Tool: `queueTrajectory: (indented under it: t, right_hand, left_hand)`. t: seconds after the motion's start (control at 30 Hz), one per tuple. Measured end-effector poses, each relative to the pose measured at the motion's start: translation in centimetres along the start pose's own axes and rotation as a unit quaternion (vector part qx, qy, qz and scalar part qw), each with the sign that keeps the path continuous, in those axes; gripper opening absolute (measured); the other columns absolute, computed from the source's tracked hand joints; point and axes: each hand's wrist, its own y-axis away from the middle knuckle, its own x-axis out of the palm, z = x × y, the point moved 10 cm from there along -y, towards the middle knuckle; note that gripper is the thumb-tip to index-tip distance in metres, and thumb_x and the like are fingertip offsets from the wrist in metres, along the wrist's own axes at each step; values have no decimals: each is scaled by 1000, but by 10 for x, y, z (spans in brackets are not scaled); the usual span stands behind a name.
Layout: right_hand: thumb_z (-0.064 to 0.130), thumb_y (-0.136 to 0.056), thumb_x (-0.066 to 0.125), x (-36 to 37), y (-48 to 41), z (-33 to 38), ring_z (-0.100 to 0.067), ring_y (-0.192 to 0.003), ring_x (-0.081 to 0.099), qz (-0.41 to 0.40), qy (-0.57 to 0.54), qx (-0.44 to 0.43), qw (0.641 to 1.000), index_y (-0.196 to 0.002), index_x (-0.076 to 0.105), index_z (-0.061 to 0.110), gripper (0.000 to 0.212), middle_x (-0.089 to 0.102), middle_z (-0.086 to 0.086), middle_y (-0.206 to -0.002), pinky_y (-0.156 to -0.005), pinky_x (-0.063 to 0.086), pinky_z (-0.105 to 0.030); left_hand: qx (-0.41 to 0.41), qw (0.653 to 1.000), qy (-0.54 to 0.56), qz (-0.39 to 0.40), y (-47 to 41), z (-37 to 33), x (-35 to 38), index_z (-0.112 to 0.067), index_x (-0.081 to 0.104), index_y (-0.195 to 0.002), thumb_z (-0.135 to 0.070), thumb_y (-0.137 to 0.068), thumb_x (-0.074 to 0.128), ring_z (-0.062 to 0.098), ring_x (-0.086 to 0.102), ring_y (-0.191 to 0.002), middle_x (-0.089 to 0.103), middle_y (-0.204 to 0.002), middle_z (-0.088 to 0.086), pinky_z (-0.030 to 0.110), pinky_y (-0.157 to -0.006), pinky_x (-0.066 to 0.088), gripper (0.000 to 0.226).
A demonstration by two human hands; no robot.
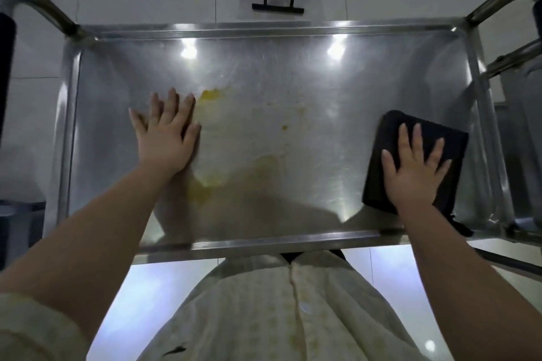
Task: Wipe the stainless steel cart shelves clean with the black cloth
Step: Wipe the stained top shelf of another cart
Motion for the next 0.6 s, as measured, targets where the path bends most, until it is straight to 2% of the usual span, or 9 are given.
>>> queueTrajectory:
  t: [0.07, 0.1, 0.2, 0.27, 0.33, 0.4, 0.47, 0.6]
  right_hand:
    - [65, -89, 11, 5, 11, 36, -40, -148, -5, -11, -5, 19, 1000, -155, 6, 39, 71, -2, 13, -163, -112, 6, -68]
    - [64, -90, 14, 8, 19, 65, -41, -148, -4, -14, 0, 2, 1000, -155, 6, 38, 71, -1, 12, -163, -112, 5, -69]
    - [60, -94, 22, 27, 61, 176, -44, -147, -3, -15, 18, -130, 991, -155, 5, 36, 68, 0, 10, -163, -112, 0, -69]
    - [61, -94, 23, 41, 100, 242, -44, -147, -2, -17, 32, -233, 972, -155, 9, 35, 68, 4, 9, -163, -112, 0, -69]
    - [61, -95, 25, 50, 127, 274, -41, -148, 1, -10, 34, -297, 954, -155, 15, 36, 66, 10, 8, -163, -111, 2, -70]
    - [63, -95, 28, 49, 124, 271, -36, -149, 4, -11, 22, -318, 948, -154, 18, 39, 65, 14, 11, -162, -112, 4, -68]
    - [65, -94, 31, 41, 101, 241, -32, -150, 8, -19, 8, -293, 956, -153, 18, 43, 64, 15, 15, -162, -114, 4, -66]
    - [66, -90, 25, 14, 22, 120, -32, -150, 5, -22, 8, -120, 993, -153, 13, 43, 68, 9, 14, -162, -115, 2, -63]
  left_hand:
    - [2, 1000, -2, -3, 0, 0, 2, -38, 9, -154, -50, -101, 23, 27, -4, -150, 5, -164, -2, 64, -113, -7, 56]
    - [1, 1000, 0, -3, 0, -1, 2, -39, 8, -154, -51, -100, 21, 26, -4, -150, 4, -164, -3, 64, -113, -7, 56]
    - [2, 1000, 8, -2, 0, 1, 2, -41, 6, -153, -53, -99, 17, 26, -3, -150, 3, -164, -3, 65, -113, -6, 57]
    - [5, 1000, 10, -7, 1, 1, 0, -41, 5, -153, -54, -99, 16, 26, -3, -150, 3, -164, -2, 65, -113, -6, 57]
    - [7, 1000, 12, -9, 1, 3, 1, -42, 3, -153, -54, -99, 13, 24, -4, -150, 1, -164, -3, 64, -114, -6, 57]
    - [8, 1000, 10, -8, 2, 3, 3, -43, 1, -153, -56, -99, 12, 23, -5, -150, -1, -164, -4, 63, -114, -7, 56]
    - [6, 1000, 15, -9, 1, 3, 3, -44, 2, -152, -56, -99, 13, 23, -5, -150, 0, -164, -5, 63, -114, -7, 56]
    - [4, 1000, 24, -16, -1, 0, 3, -44, 4, -153, -56, -98, 14, 23, -4, -150, 2, -164, -5, 63, -114, -7, 57]
